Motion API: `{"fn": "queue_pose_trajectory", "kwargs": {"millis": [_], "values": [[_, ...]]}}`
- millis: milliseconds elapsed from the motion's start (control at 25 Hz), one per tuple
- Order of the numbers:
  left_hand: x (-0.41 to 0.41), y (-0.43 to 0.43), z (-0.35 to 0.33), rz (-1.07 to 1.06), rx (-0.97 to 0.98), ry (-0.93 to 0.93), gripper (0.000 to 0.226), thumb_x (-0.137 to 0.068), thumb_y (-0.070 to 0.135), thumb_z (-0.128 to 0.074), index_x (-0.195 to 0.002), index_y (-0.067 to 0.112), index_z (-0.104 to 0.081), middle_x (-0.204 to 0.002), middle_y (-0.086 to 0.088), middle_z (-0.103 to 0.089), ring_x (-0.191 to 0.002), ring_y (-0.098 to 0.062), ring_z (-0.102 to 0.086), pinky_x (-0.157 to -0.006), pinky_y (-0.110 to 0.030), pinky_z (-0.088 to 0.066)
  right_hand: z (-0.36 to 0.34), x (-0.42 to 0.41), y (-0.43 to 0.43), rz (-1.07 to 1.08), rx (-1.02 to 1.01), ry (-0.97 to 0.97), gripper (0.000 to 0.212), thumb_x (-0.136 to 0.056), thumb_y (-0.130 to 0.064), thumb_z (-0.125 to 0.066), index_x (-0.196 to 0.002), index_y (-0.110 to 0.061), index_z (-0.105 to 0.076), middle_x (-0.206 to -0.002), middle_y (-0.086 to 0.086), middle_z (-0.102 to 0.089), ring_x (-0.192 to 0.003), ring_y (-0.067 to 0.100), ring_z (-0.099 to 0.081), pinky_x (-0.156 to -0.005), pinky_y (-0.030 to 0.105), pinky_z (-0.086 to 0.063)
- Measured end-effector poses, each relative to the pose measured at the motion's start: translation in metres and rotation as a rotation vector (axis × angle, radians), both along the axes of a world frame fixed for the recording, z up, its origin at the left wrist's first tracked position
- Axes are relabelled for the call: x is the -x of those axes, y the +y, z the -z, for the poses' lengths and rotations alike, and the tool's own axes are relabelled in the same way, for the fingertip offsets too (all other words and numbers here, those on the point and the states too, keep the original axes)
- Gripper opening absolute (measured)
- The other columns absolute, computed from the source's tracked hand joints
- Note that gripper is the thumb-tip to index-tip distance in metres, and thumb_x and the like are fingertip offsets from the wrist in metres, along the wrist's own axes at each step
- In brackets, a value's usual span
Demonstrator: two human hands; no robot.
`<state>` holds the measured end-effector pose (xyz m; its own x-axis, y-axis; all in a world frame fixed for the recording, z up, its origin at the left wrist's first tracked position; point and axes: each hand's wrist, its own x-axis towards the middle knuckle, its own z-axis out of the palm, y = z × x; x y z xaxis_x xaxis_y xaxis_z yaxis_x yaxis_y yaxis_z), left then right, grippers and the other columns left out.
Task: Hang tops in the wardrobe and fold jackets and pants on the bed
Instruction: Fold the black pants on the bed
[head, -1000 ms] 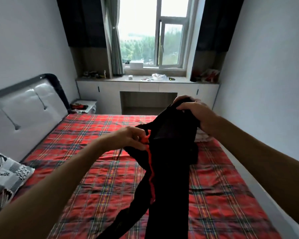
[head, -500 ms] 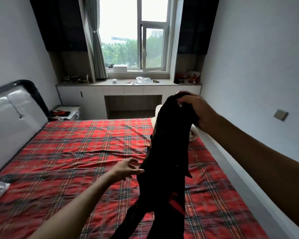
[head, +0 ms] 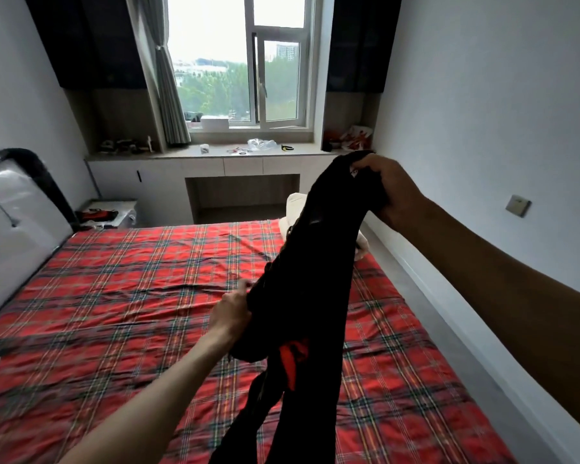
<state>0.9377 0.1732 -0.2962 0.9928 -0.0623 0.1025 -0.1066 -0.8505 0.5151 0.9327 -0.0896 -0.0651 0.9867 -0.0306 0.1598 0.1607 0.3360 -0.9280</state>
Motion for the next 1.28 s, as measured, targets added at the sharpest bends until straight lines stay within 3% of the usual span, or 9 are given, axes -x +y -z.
{"fn": "queue_pose_trajectory", "kwargs": {"millis": [120, 240, 520, 640, 800, 880, 1000, 1120, 1280], "values": [[-0.012, 0.026, -0.028, -0.054, 0.368, 0.174, 0.021, -0.085, -0.003, -0.049, -0.084, 0.009, -0.067, -0.076, -0.011, -0.067, -0.065, -0.025, -0.062, -0.052, -0.03, -0.038, 0.0, -0.003, -0.012, 0.067, 0.108, -0.031, 0.011, -0.086, 0.0, -0.052, -0.087, -0.004, -0.063, -0.074, 0.008, -0.061, -0.063, 0.016, -0.059, -0.058, 0.023, -0.048], [-0.039, 0.058, -0.102, -0.167, 0.68, 0.125, 0.026, -0.087, -0.007, -0.044, -0.094, 0.004, -0.067, -0.087, -0.019, -0.066, -0.068, -0.029, -0.063, -0.057, -0.033, -0.054, 0.005, -0.009, -0.03, 0.287, 0.87, -0.098, 0.012, -0.093, -0.004, -0.051, -0.099, -0.011, -0.058, -0.074, 0.003, -0.058, -0.064, 0.016, -0.056, -0.055, 0.021, -0.045], [-0.051, 0.096, -0.225, -0.249, 0.793, 0.035, 0.037, -0.092, -0.009, -0.032, -0.076, 0.009, -0.06, -0.07, -0.013, -0.059, -0.053, -0.023, -0.059, -0.041, -0.024, -0.05, 0.042, -0.014, -0.045, 0.538, 1.842, -0.329, 0.013, -0.093, -0.016, -0.05, -0.082, -0.014, -0.045, -0.085, 0.015, -0.062, -0.081, 0.038, -0.065, -0.064, 0.035, -0.043], [-0.039, 0.104, -0.233, -0.248, 0.819, 0.112, 0.034, -0.094, -0.007, -0.035, -0.077, 0.011, -0.059, -0.068, -0.008, -0.058, -0.057, -0.018, -0.057, -0.047, -0.023, -0.051, 0.029, -0.022, -0.036, 0.508, 1.685, -0.011, 0.009, -0.089, -0.012, -0.052, -0.082, -0.008, -0.056, -0.086, 0.013, -0.064, -0.08, 0.035, -0.065, -0.064, 0.032, -0.048], [-0.027, 0.118, -0.235, -0.246, 0.917, 0.268, 0.019, -0.093, 0.003, -0.045, -0.081, 0.012, -0.057, -0.065, -0.005, -0.058, -0.058, -0.015, -0.057, -0.046, -0.024, -0.052, 0.009, -0.033, -0.022, 0.259, 0.689, 0.317, 0.015, -0.093, 0.005, -0.046, -0.094, 0.007, -0.061, -0.088, 0.02, -0.061, -0.06, 0.031, -0.065, -0.038, 0.028, -0.052], [-0.026, 0.122, -0.233, -0.263, 0.941, 0.245, 0.008, -0.088, 0.0, -0.054, -0.086, 0.008, -0.057, -0.074, -0.009, -0.057, -0.064, -0.017, -0.057, -0.046, -0.024, -0.053, 0.004, -0.033, -0.014, 0.248, 0.554, 0.319, 0.011, -0.093, 0.004, -0.049, -0.099, 0.006, -0.058, -0.092, 0.02, -0.059, -0.062, 0.026, -0.063, -0.037, 0.024, -0.051], [-0.026, 0.124, -0.223, -0.226, 0.672, 0.03, 0.035, -0.071, -0.003, -0.067, -0.106, -0.002, -0.058, -0.09, -0.018, -0.059, -0.076, -0.026, -0.06, -0.053, -0.026, -0.052, 0.007, -0.035, -0.012, 0.301, 0.736, 0.235, 0.014, -0.084, -0.003, -0.066, -0.096, 0.003, -0.062, -0.092, 0.018, -0.065, -0.074, 0.024, -0.064, -0.055, 0.027, -0.056], [-0.018, 0.136, -0.221, -0.149, -0.101, -0.288, 0.026, -0.079, 0.002, -0.06, -0.101, 0.013, -0.064, -0.097, -0.015, -0.06, -0.093, -0.033, -0.059, -0.072, -0.031, -0.042, 0.011, -0.029, -0.02, 0.439, 1.126, 0.079, 0.007, -0.081, -0.003, -0.06, -0.076, -0.006, -0.063, -0.08, 0.014, -0.066, -0.078, 0.03, -0.064, -0.064, 0.032, -0.049], [-0.014, 0.158, -0.234, -0.177, -0.298, -0.013, 0.025, -0.092, 0.01, -0.051, -0.102, 0.024, -0.07, -0.101, -0.009, -0.067, -0.084, -0.027, -0.064, -0.07, -0.029, -0.048, 0.012, -0.031, -0.039, 0.6, 1.264, 0.124, 0.016, -0.085, -0.007, -0.056, -0.089, -0.006, -0.071, -0.092, 0.017, -0.068, -0.091, 0.036, -0.065, -0.078, 0.032, -0.05]]}}
